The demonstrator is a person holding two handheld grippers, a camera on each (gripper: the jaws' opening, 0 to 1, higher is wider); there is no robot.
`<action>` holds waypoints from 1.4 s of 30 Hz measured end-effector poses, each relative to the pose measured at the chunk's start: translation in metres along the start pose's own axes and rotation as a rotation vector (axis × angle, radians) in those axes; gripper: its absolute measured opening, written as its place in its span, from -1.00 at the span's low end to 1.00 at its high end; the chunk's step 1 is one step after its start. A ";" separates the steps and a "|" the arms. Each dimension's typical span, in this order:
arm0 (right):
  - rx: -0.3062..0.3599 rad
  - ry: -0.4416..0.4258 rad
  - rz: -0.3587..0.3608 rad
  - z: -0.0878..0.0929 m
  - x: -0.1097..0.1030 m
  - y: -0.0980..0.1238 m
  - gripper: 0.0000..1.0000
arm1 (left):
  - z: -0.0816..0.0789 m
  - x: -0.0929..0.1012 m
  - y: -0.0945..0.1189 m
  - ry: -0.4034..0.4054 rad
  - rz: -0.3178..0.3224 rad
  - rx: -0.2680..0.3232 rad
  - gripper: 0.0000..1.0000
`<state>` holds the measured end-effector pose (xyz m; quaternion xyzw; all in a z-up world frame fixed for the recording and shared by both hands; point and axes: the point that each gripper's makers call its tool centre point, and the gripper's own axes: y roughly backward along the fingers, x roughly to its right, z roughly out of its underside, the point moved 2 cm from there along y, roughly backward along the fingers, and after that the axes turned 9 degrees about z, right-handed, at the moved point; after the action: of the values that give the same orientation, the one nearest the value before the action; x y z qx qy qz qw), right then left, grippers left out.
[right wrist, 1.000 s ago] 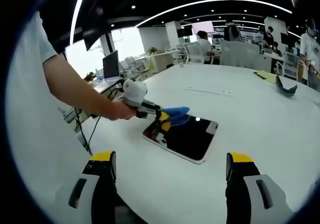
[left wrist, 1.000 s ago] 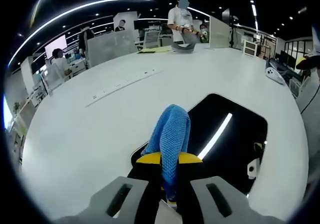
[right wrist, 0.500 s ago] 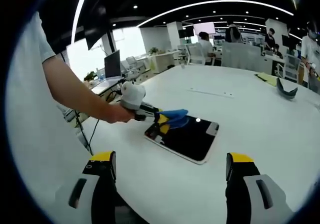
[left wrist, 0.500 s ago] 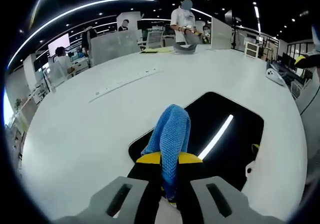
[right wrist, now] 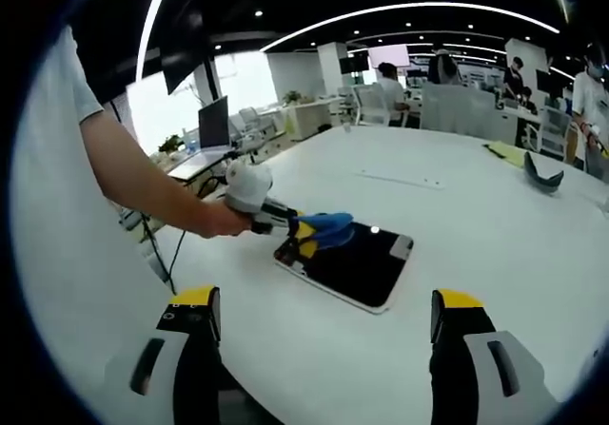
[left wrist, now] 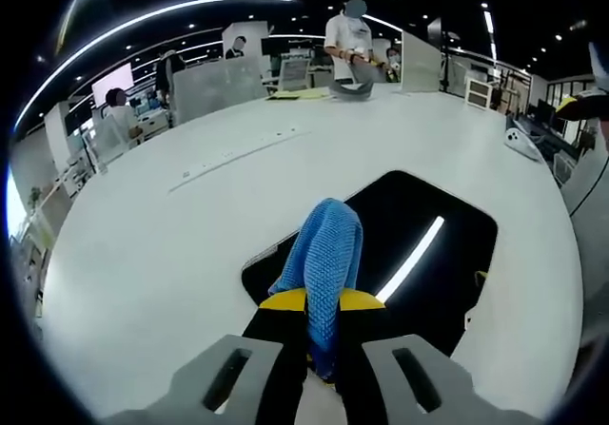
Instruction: Wipe the mirror surface with the cleaning cloth until all visible marks leave the cleaned area.
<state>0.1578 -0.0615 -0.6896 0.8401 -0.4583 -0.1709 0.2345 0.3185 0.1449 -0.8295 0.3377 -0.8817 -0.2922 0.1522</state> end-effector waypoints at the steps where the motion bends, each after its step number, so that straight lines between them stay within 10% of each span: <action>1: -0.002 0.002 -0.001 0.001 -0.001 0.000 0.82 | 0.001 0.001 0.001 -0.002 -0.002 -0.002 -0.87; 42: 0.012 0.039 -0.034 -0.001 -0.017 0.005 0.82 | 0.023 0.026 0.027 0.002 -0.026 0.018 -0.88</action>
<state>0.1460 -0.0491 -0.6847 0.8523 -0.4404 -0.1556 0.2353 0.2751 0.1524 -0.8292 0.3507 -0.8797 -0.2860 0.1460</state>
